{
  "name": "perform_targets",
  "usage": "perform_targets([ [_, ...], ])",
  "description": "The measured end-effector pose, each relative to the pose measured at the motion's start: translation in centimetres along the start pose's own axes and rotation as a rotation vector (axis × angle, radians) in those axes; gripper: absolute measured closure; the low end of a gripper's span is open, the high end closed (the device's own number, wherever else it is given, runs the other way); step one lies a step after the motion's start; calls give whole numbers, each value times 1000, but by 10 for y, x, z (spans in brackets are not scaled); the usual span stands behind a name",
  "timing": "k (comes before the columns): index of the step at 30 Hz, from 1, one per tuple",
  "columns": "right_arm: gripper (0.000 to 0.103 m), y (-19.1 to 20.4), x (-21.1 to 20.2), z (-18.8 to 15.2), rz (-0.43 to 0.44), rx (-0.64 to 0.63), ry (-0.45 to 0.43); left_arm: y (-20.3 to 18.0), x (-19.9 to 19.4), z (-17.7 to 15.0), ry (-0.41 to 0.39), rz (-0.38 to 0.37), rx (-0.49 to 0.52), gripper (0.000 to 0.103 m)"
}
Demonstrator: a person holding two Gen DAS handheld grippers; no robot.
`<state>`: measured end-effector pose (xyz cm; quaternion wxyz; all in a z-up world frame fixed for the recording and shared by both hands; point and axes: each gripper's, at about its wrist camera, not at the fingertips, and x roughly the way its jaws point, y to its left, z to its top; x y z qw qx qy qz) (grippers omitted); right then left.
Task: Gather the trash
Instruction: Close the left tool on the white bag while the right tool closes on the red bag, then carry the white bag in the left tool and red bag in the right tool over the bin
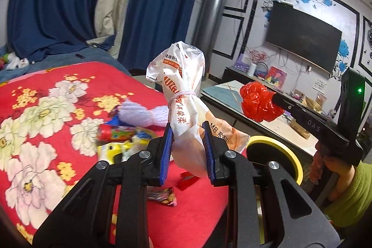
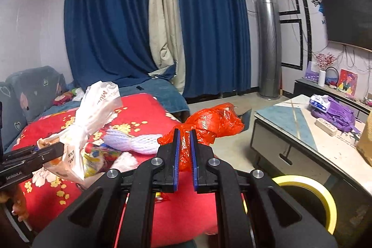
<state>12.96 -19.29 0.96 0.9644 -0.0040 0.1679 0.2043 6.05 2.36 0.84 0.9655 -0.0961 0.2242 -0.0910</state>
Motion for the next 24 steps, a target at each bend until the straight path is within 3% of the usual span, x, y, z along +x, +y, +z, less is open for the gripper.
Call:
perform_targets([
  [14,95,-50,-30,-15,-96,48,10,-55,47,7,40,-105,88,84],
  [24,95,-85,-48,-31,-168,91,48,-97,87,-2,122,-187,143,84],
])
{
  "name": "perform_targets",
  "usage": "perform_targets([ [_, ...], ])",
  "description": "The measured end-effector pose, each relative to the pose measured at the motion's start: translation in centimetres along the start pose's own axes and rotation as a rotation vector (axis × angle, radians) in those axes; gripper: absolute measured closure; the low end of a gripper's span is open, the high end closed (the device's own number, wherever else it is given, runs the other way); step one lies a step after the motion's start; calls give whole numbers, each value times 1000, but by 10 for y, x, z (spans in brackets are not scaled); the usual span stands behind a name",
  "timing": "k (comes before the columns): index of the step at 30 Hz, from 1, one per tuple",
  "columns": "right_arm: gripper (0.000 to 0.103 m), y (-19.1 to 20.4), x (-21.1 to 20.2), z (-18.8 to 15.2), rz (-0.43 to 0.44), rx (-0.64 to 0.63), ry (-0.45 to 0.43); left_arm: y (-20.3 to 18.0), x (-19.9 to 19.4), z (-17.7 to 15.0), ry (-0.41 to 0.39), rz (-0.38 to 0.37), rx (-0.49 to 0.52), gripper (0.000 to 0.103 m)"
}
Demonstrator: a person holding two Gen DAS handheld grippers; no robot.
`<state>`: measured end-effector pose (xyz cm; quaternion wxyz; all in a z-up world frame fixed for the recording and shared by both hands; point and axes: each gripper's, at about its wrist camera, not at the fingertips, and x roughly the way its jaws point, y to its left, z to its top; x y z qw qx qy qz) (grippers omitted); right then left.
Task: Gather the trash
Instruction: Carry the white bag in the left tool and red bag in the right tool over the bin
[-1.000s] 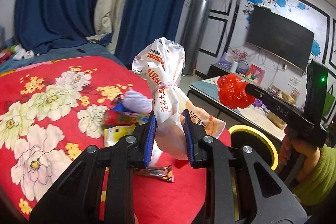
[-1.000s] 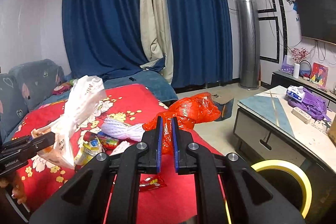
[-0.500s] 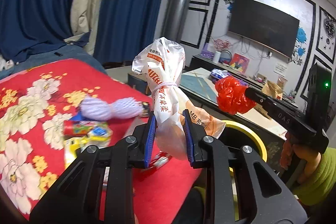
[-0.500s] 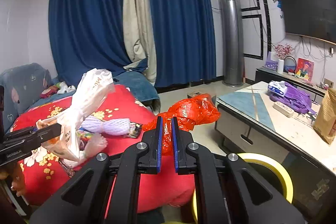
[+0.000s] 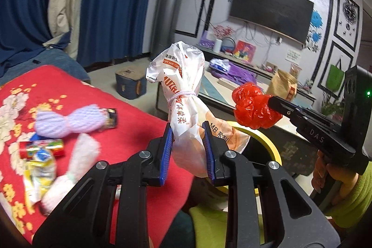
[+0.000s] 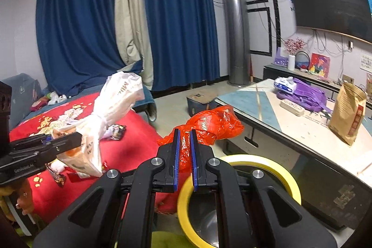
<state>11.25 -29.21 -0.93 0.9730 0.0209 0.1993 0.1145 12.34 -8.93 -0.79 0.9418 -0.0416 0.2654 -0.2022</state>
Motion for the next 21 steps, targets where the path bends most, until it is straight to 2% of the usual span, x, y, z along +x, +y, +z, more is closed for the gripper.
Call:
perform_targets([
  [13,95,-48,-5,-23,-74,56,97,-40,61,-13,107,-95,56,84],
  [21,95,-75,3,-44,-118,137,176,-60,96,-27,188,-133,80,83],
])
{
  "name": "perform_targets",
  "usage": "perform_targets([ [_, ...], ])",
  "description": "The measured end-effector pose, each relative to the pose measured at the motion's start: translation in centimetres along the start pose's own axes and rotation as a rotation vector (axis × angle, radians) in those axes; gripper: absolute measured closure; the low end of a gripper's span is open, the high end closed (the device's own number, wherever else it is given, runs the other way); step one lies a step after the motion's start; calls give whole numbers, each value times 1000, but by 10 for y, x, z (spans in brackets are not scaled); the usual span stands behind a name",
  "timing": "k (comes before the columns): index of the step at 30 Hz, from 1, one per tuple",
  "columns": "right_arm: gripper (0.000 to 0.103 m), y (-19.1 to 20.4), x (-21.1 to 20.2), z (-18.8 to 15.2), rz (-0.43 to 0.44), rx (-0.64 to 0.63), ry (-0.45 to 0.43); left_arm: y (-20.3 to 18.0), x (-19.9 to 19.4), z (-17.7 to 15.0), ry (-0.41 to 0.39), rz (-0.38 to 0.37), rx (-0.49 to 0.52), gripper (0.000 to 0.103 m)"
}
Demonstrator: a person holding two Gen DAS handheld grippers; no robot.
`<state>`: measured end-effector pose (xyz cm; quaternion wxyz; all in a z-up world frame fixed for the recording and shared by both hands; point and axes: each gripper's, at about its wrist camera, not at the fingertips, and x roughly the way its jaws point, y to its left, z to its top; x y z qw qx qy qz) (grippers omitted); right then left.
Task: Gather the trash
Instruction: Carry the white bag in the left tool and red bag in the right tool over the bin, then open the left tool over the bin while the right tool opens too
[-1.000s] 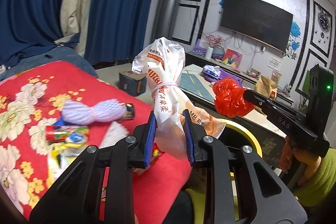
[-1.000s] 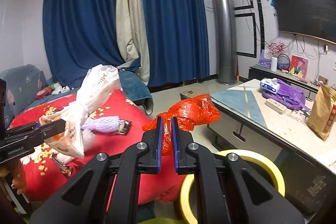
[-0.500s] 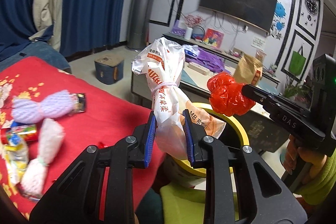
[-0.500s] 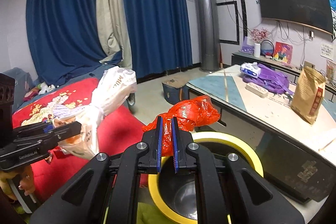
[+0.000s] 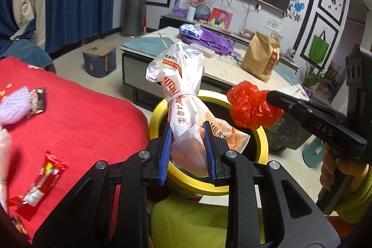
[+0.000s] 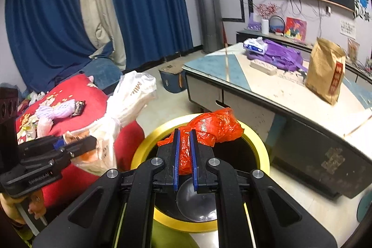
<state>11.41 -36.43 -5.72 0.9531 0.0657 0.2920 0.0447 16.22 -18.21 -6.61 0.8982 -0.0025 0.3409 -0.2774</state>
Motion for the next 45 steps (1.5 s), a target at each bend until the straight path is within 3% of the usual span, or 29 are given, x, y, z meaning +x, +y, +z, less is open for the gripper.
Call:
perform_targets([
  [14,94,-15,23,-10,-46,66,80,-9,32,-7,77,-23,24,80],
  [16,87,-17,24,-9,-47,72,82,-9,35,-5,79,-25,25,77],
  [19,71,-18,24,-9,-48,82,78,-11,36,-4,74,-30,31,67],
  [23,54,-18,21,-7,-61,83,57,-7,31,-3,53,-23,9,38],
  [26,51,-16,17,-6,-62,78,36,1,23,-3,29,-4,-26,19],
  [29,44,-11,14,-6,-59,60,18,9,15,0,11,19,-49,11],
  [45,39,29,-3,-1,-17,-56,-52,33,-50,2,-150,160,-92,11],
])
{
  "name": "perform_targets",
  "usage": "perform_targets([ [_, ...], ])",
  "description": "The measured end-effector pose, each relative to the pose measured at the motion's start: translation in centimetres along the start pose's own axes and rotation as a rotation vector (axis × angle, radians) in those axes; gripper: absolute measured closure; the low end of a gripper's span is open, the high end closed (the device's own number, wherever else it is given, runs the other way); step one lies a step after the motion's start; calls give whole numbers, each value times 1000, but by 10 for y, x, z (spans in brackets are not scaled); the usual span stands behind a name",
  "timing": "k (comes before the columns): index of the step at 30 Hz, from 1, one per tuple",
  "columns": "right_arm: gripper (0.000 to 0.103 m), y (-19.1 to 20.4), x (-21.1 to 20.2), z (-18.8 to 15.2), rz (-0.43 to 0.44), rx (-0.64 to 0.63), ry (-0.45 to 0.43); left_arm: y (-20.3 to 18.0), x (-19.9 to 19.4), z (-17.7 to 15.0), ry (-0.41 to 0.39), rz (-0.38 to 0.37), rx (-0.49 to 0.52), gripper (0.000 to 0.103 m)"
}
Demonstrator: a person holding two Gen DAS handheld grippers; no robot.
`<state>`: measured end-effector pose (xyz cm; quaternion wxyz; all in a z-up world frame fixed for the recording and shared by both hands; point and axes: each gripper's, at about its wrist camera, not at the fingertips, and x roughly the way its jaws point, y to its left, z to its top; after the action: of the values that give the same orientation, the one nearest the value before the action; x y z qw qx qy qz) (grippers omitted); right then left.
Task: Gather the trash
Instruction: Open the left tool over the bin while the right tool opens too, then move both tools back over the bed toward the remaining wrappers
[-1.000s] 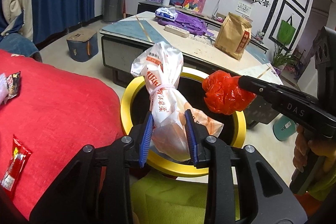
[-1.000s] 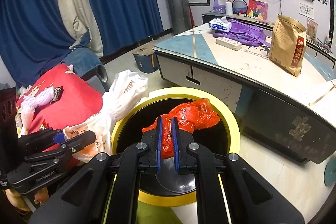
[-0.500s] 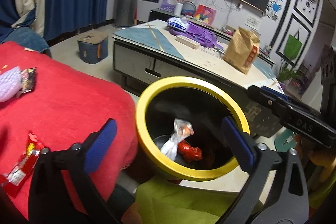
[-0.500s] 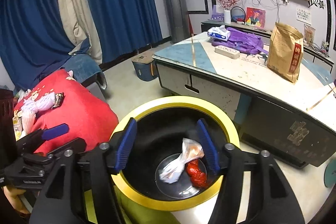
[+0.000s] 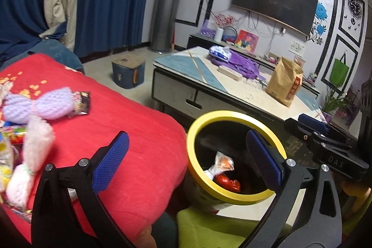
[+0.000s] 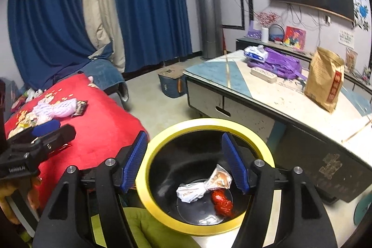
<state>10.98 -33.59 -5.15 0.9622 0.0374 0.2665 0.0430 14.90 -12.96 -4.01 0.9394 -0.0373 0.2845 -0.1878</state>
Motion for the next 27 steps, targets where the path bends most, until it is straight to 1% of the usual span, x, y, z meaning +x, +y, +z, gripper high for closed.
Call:
perform_targets([
  [8,39,43,-8,4,89,-94,-30,19,-28,2,-64,59,-14,11],
  [10,30,52,-9,6,107,-115,-35,26,-34,3,-75,76,-21,11],
  [11,30,56,-10,6,111,-119,-40,30,-38,4,-83,85,-26,11],
  [19,29,89,-10,7,164,-165,-45,61,-64,9,-134,157,-80,11],
  [27,27,130,-7,11,240,-200,-45,90,-88,8,-178,225,-115,11],
])
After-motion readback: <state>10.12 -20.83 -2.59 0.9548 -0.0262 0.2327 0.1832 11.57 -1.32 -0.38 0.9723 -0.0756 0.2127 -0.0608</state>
